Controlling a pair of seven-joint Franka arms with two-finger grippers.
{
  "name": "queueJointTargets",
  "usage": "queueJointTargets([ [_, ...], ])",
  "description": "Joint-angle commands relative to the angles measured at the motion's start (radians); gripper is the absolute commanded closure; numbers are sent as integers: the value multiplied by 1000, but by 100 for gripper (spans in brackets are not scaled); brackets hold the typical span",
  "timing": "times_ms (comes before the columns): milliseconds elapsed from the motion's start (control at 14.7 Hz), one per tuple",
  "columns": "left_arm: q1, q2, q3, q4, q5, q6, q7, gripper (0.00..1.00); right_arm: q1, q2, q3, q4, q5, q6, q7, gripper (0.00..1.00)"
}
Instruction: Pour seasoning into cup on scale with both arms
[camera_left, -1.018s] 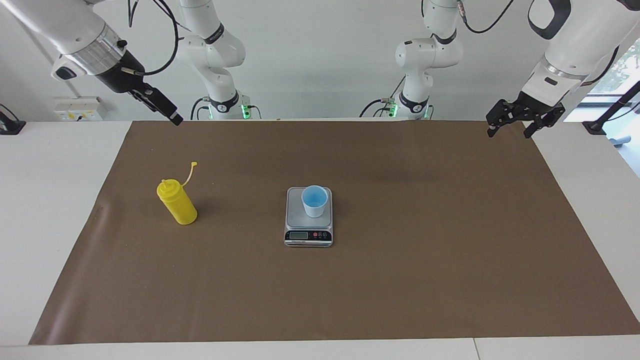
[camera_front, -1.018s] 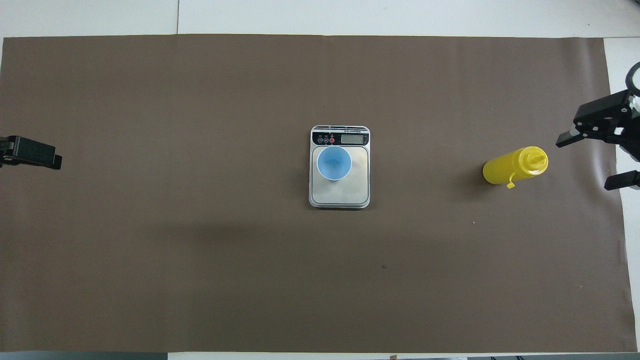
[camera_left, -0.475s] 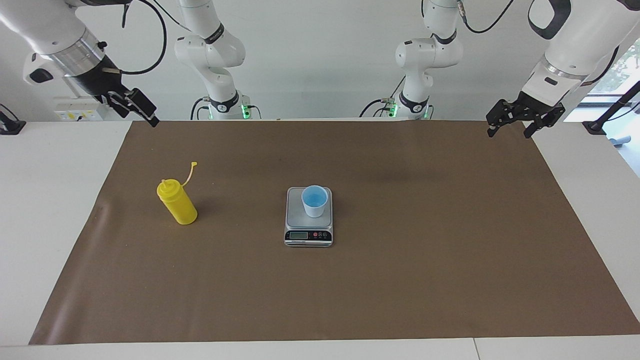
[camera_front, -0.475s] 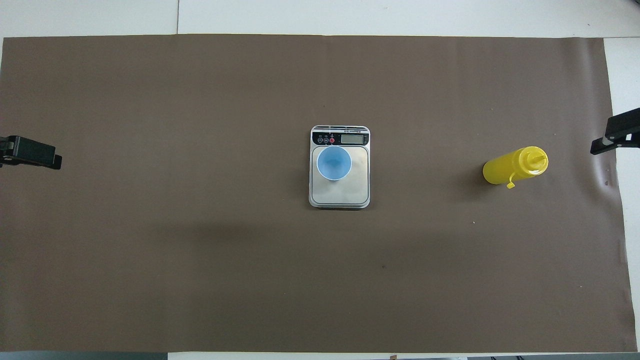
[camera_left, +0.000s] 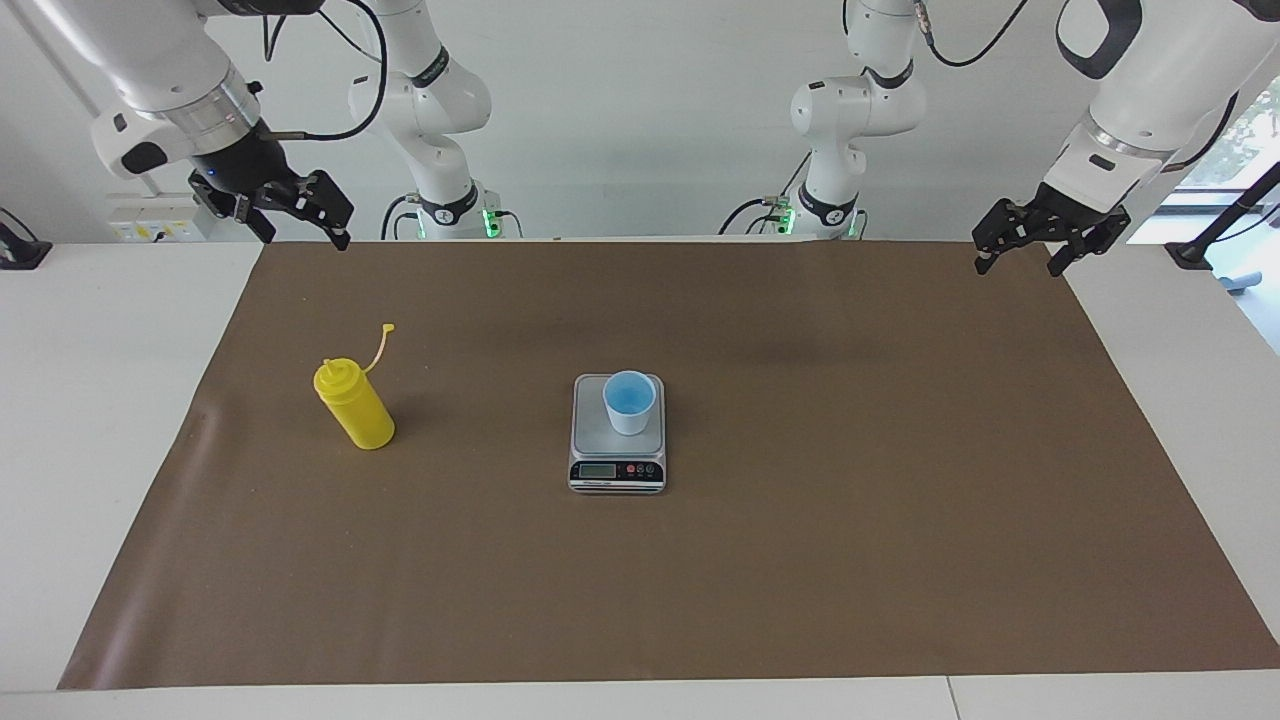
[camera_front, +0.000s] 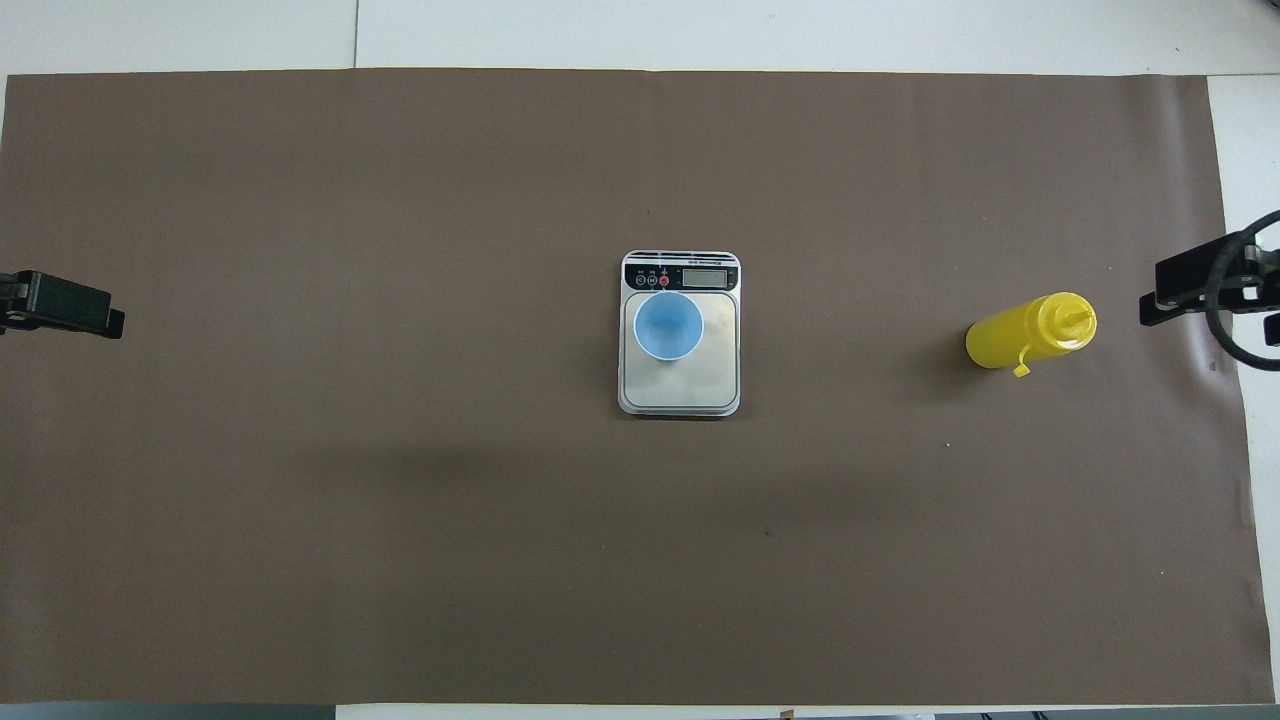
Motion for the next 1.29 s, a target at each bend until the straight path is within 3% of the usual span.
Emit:
queueJointTargets([
  [0, 8, -15, -5, -5, 17, -8, 9, 0, -9, -14, -1, -11, -19, 8, -43, 0],
  [475, 8, -15, -5, -5, 17, -8, 9, 0, -34, -19, 9, -27, -20, 15, -51, 0],
  [746, 8, -15, -5, -5, 17, -8, 9, 0, -38, -46, 9, -136, -20, 87, -63, 0],
  [1221, 8, -15, -5, -5, 17, -8, 9, 0, -52, -55, 25, -150, -63, 101, -90, 0],
])
